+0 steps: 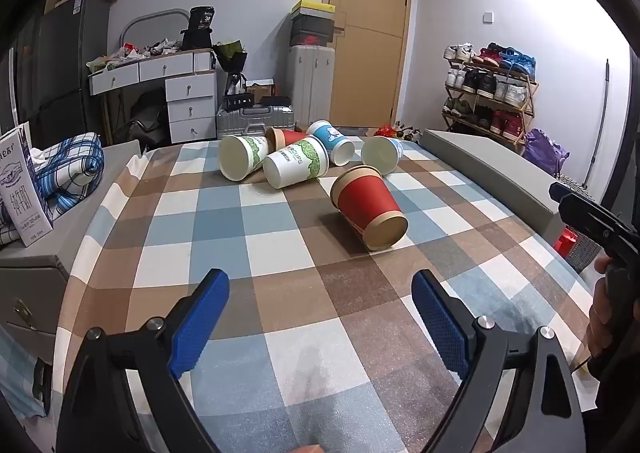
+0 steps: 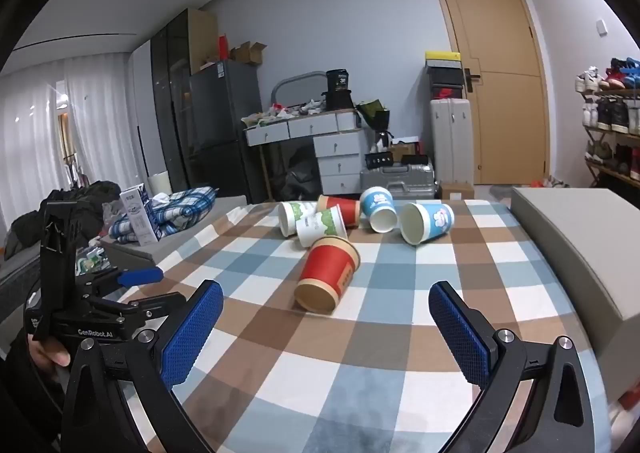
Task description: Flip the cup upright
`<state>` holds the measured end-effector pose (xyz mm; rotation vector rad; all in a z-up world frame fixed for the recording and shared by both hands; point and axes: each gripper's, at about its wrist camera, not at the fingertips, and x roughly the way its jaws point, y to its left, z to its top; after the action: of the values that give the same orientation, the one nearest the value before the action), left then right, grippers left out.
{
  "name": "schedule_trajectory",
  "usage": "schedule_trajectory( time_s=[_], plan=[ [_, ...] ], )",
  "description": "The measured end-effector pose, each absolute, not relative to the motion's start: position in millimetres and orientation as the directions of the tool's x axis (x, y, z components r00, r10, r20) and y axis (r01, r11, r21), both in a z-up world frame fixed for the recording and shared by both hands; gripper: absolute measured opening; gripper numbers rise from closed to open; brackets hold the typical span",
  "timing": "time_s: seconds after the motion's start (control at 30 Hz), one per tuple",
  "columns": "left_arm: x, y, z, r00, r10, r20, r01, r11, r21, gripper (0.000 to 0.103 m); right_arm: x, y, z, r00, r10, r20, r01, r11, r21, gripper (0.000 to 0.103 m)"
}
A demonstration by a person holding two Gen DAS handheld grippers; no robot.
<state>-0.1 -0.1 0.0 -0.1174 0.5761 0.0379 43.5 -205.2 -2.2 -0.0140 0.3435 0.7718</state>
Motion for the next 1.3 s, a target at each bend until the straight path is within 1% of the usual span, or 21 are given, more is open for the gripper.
schedule_trajectory(
  time_s=[0.1, 0.13, 0.2, 1.3],
  plan=[
    [0.1, 0.4, 0.1, 0.837, 0.009, -0.547, -0.074, 0.993, -0.097, 0.090, 41.2, -207.6, -2.4, 0.665, 0.680, -0.309, -0.684, 0.720, 0.113, 0.103],
    [0.2, 0.8, 0.0, 0.836, 0.010, -0.548, -0.075, 0.992, -0.097, 0.090, 44.1, -205.1, -2.2, 0.657, 0.677, -0.331, -0.684, 0.720, 0.115, 0.103],
    [0.4, 1.8, 0.0, 0.835, 0.013, -0.550, -0.079, 0.992, -0.096, 0.090, 47.2, -203.0, -3.4, 0.655, 0.677, -0.334, -0.685, 0.720, 0.116, 0.103],
    [1.9, 4.0, -4.9, 0.830, 0.013, -0.557, -0.078, 0.993, -0.092, 0.090, 46.9, -205.7, -3.1, 0.664, 0.670, -0.332, -0.675, 0.728, 0.118, 0.103]
  ],
)
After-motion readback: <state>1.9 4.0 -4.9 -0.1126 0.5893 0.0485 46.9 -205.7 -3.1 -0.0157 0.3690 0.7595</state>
